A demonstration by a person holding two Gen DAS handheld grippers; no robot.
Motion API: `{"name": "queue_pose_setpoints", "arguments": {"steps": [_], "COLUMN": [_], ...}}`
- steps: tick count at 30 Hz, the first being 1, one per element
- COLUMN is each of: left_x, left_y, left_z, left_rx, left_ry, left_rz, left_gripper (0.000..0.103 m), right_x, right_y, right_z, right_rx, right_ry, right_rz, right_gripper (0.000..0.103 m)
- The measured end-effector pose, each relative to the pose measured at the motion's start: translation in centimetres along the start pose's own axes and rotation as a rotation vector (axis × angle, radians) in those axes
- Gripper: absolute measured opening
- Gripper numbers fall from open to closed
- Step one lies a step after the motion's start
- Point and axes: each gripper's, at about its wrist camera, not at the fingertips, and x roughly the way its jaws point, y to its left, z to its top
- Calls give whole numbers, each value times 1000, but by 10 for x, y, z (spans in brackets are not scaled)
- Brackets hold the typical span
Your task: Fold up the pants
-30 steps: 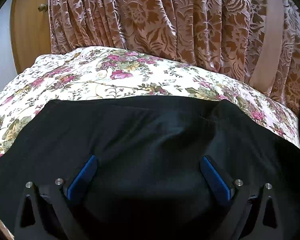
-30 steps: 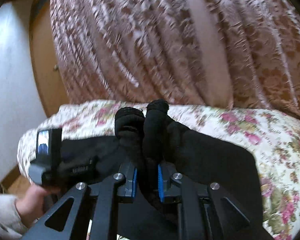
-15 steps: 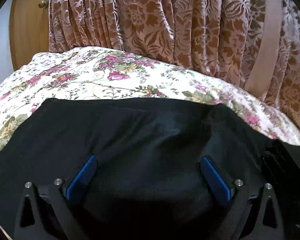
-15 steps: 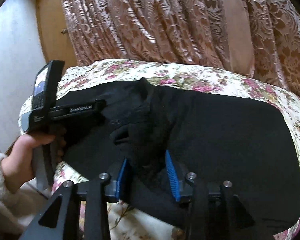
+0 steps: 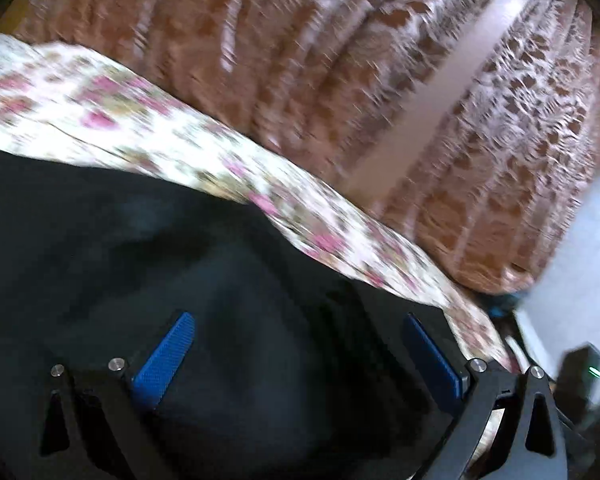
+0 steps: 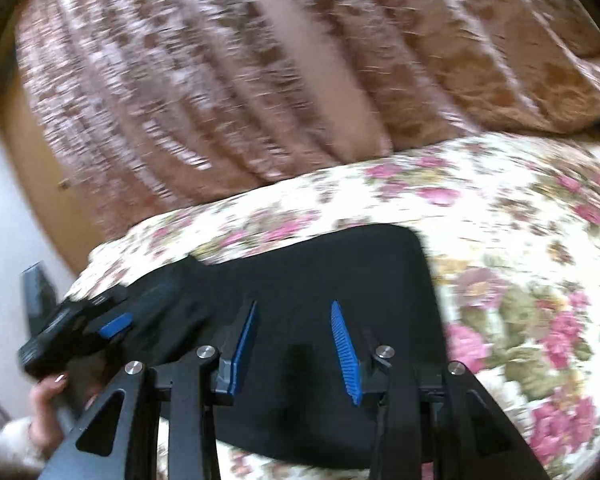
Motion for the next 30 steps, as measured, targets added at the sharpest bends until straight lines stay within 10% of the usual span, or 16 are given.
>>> {"name": "queue_pose_setpoints", "arguments": {"steps": [9,11,13,30], "left_x": [46,56,66,48], "left_y": [-40,-46,-52,-35], "left_z": [-13,-16,-24,-35], "left_rx": [47,78,125,155], "left_ry": [130,167,241,155], "left_rz": [-62,-78,-50,-18], "left_gripper": [98,45,24,29], "right_x": [31,42,48,54], "right_y": [-29,-31,-31,-18], "right_z": [15,6,-1,-6], "right_rx": [39,33,20,-93], "right_ry": [38,76,92,100], "right_rz": [-124,-151,-178,-225], "right_gripper": [38,38,38,38]}}
